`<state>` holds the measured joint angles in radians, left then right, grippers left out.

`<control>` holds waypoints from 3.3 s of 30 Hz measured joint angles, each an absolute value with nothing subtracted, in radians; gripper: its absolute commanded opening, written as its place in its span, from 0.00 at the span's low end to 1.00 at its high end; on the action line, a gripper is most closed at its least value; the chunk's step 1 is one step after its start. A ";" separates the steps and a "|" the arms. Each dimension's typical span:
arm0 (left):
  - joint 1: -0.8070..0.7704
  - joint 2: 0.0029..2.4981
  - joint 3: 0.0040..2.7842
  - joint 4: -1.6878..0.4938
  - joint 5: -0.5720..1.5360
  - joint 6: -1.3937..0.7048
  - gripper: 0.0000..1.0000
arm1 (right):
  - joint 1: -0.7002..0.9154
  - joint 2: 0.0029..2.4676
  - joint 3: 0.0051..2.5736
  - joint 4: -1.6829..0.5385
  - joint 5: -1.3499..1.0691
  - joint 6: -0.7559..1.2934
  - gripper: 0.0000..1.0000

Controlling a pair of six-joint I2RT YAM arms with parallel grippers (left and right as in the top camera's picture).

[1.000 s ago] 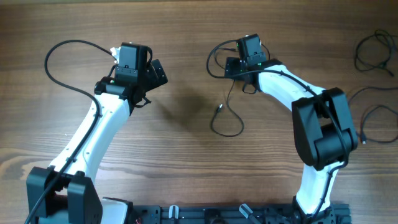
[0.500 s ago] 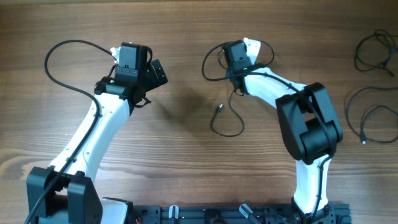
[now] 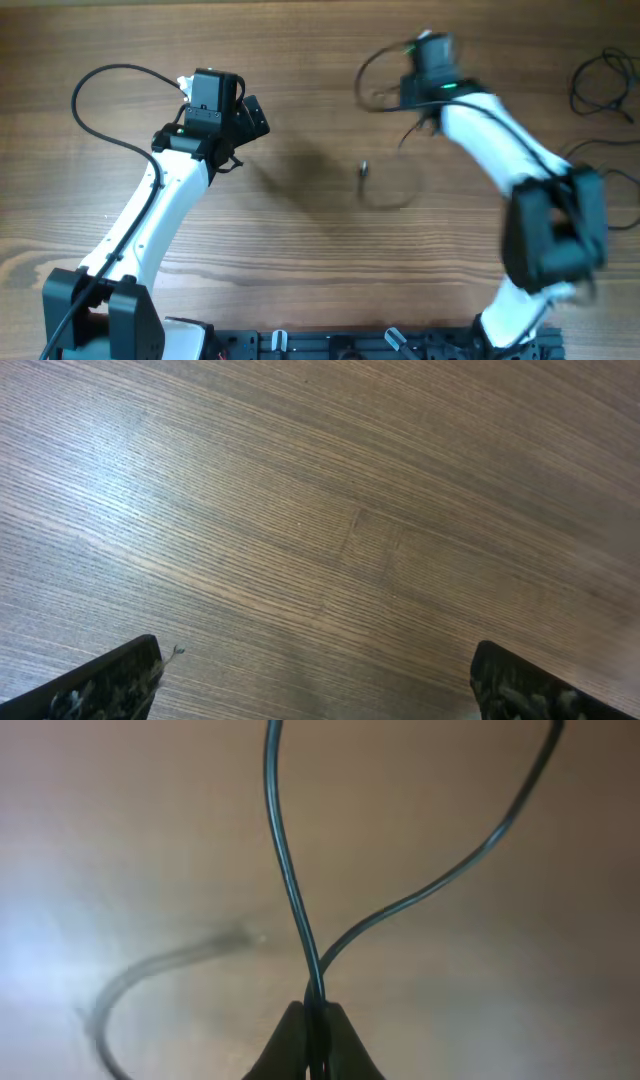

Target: Untangle cables

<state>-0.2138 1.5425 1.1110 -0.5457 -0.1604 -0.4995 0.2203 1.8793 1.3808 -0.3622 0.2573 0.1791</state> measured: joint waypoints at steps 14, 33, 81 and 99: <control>-0.214 1.542 1.111 -0.546 -0.160 -0.500 1.00 | -0.152 1.744 1.407 0.263 0.236 -0.386 0.04; -0.214 1.542 1.111 -0.546 -0.160 -0.500 1.00 | -0.040 2.071 1.407 0.288 -0.126 -0.292 0.04; -0.214 1.542 1.111 -0.543 -0.160 -0.500 1.00 | -0.094 1.188 1.397 -0.710 0.091 0.373 1.00; -0.214 1.542 1.111 -0.545 -0.160 -0.500 1.00 | -0.094 0.573 1.398 -1.152 -0.117 0.391 1.00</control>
<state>-0.2138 1.5425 1.1110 -0.5453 -0.1604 -0.4995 -0.0944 0.5728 1.3975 -1.1519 -0.1169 0.3908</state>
